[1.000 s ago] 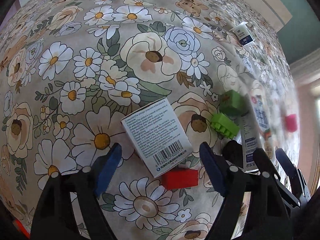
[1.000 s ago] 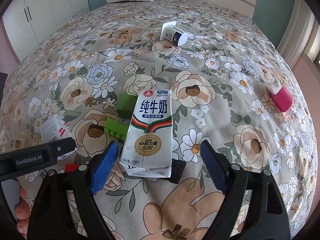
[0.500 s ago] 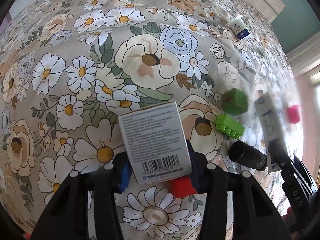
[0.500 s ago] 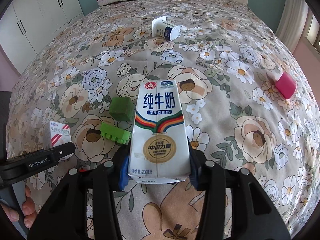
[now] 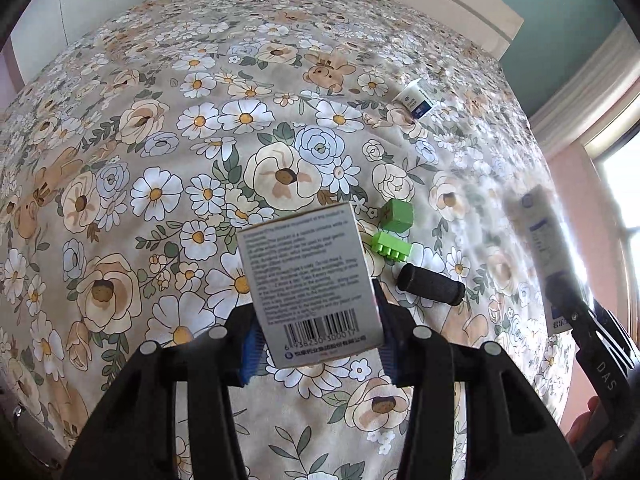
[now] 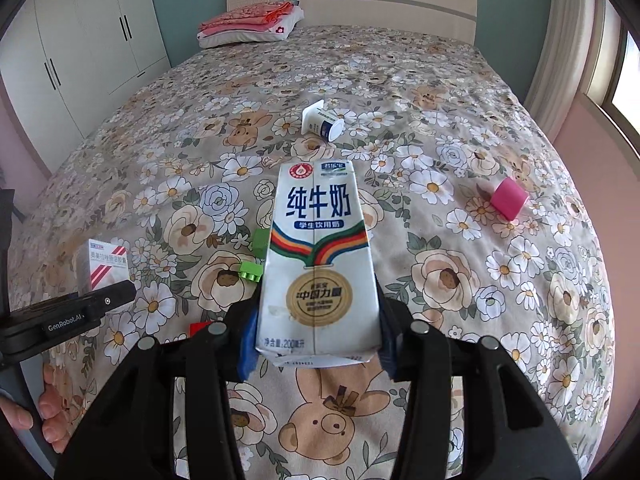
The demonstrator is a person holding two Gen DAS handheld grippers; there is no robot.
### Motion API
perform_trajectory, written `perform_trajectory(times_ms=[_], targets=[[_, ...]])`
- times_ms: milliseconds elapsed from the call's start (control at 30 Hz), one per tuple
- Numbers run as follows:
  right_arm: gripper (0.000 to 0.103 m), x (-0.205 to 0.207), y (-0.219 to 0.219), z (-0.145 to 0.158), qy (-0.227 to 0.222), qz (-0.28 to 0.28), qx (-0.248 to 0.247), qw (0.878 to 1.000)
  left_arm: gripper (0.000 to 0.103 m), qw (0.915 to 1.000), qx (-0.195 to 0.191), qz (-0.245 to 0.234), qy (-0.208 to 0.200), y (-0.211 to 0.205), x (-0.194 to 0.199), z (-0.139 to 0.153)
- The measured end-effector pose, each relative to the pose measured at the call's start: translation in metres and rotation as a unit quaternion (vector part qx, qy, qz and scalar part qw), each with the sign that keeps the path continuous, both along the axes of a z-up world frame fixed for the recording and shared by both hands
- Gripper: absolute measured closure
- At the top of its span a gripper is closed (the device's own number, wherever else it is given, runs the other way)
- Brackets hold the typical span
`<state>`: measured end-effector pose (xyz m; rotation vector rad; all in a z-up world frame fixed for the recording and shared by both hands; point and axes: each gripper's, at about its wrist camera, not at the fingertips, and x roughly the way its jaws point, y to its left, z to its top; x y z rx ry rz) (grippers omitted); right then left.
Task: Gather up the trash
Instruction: 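Carry the white box and milk carton with both tools over the trash bin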
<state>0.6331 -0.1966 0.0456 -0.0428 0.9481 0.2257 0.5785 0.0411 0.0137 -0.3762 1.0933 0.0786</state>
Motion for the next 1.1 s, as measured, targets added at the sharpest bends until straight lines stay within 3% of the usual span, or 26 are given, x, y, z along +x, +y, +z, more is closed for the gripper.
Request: perform_trajectory(times_ms=[400,633,867,1100], targets=[[0.055,-0.093,-0.010,0.108,-0.069,-0.008,-0.001,0.998,0.054,0.9937,0.064,-0.024,-0.089,-0.010,-0.089,0.110],[0.055,-0.173,-0.009,0.175,-0.121,-0.003,-0.009,0.993,0.054,0.9835,0.104,-0.022,-0.147,-0.002,-0.160,0.168],[0.055,-0.259,-0.010,0.224,-0.161,0.012,-0.018,0.987,0.054,0.9734,0.123,-0.038,-0.189,0.008,-0.233,0.208],[0.055,-0.340,-0.016,0.240,-0.165,0.056,0.002,0.985,0.054,0.9587,0.154,-0.094,-0.220,0.010,-0.312,0.226]])
